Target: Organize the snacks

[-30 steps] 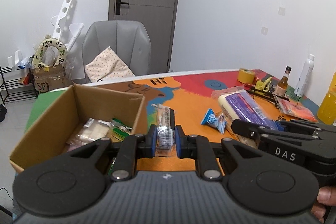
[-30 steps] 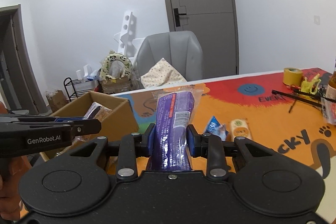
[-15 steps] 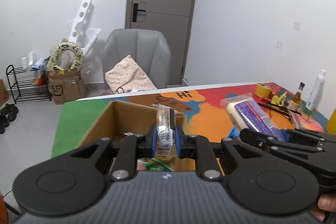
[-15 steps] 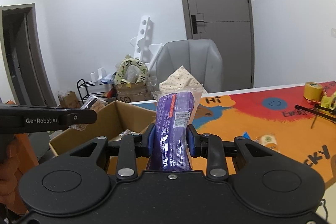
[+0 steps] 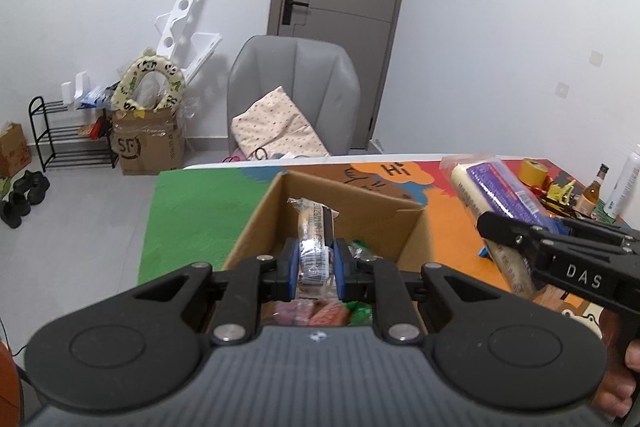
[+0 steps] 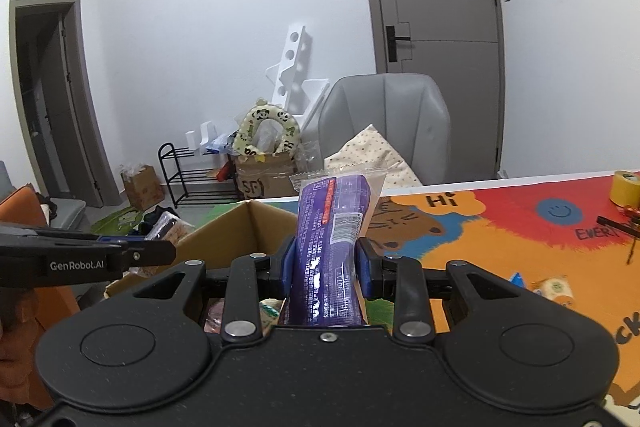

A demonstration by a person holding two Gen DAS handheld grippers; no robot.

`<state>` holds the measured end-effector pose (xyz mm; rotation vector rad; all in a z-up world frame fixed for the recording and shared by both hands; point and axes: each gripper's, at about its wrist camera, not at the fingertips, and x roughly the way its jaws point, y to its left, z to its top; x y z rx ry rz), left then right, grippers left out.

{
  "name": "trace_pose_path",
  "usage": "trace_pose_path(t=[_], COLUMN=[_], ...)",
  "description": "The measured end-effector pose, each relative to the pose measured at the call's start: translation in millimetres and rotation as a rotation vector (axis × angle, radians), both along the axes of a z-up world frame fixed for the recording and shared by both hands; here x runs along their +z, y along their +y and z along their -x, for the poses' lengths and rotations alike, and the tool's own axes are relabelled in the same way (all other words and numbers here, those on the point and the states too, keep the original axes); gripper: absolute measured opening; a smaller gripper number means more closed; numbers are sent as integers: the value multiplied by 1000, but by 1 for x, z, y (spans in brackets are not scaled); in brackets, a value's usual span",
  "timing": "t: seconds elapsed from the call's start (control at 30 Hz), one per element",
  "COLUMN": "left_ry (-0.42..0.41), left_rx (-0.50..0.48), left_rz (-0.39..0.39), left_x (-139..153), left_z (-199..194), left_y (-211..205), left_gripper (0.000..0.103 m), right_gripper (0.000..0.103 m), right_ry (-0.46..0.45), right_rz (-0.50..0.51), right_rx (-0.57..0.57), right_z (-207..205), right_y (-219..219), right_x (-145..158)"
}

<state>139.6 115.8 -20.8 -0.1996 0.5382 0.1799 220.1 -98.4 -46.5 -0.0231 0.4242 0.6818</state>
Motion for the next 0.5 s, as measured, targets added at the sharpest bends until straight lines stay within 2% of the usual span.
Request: trace_pose_path(t=[0.13, 0.33, 0.4, 0.5], left_ry=[5, -31, -35, -43], left_rx=[20, 41, 51, 62], left_rz=[14, 9, 11, 5], left_x=[-3, 1, 2, 4], left_z=[4, 17, 21, 23], left_y=[10, 14, 14, 15], left_gripper=[22, 26, 30, 41], right_gripper=[29, 29, 29, 33], right_ry=[6, 17, 26, 31], right_rz=[13, 32, 27, 35], right_rx=[23, 46, 51, 82], right_z=[5, 12, 13, 20], right_y=[14, 27, 31, 36], right_x=[-1, -2, -1, 0])
